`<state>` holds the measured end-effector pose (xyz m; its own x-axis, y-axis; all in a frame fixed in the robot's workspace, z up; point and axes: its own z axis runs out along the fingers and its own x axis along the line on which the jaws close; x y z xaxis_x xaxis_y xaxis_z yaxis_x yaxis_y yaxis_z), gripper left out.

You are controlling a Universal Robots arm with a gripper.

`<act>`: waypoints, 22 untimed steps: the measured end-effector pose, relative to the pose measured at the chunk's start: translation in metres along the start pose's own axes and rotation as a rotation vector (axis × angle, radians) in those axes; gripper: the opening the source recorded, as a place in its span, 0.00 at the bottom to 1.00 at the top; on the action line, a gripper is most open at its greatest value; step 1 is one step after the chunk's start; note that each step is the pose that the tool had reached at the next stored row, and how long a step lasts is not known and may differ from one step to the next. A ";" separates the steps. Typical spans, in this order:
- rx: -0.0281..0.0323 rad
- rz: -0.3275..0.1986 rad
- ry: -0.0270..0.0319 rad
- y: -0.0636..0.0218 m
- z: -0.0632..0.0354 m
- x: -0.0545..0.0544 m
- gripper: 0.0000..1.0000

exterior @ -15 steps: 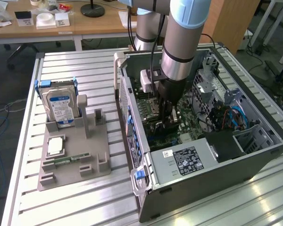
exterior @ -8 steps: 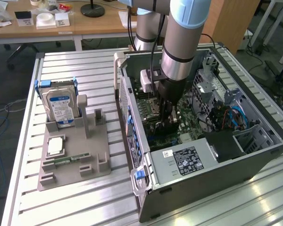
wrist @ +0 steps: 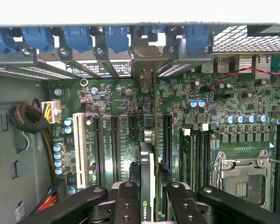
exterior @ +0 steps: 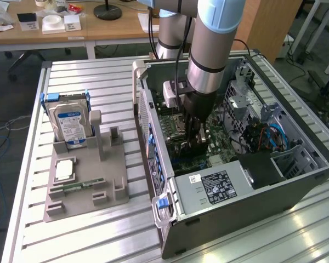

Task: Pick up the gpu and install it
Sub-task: 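Insert the gpu into the slot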

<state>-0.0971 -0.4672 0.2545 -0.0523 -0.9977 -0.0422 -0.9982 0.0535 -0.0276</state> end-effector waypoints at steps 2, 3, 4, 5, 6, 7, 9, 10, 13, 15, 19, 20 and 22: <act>0.0000 0.000 0.0001 0.0000 0.0000 -0.001 0.26; 0.0000 0.000 0.0001 0.0001 0.0000 -0.001 0.26; -0.0001 0.000 0.0000 0.0001 0.0000 -0.001 0.26; 0.0000 0.000 0.0000 0.0001 0.0001 -0.001 0.26; 0.0000 0.000 -0.0001 0.0000 0.0001 -0.001 0.26; 0.0001 0.000 -0.0001 0.0000 0.0002 -0.001 0.26; -0.0001 0.000 0.0003 0.0003 0.0013 -0.001 0.26; -0.0002 0.000 0.0004 0.0004 0.0019 -0.001 0.26; 0.0000 0.000 0.0000 0.0005 0.0023 -0.001 0.26; 0.0000 0.000 -0.0001 0.0006 0.0023 -0.001 0.26; 0.0000 0.000 0.0000 0.0015 0.0030 -0.001 0.26; -0.0001 0.000 0.0001 0.0016 0.0030 -0.001 0.26; 0.0000 0.000 -0.0001 0.0018 0.0032 -0.001 0.26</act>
<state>-0.0988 -0.4662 0.2513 -0.0521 -0.9977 -0.0422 -0.9982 0.0533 -0.0276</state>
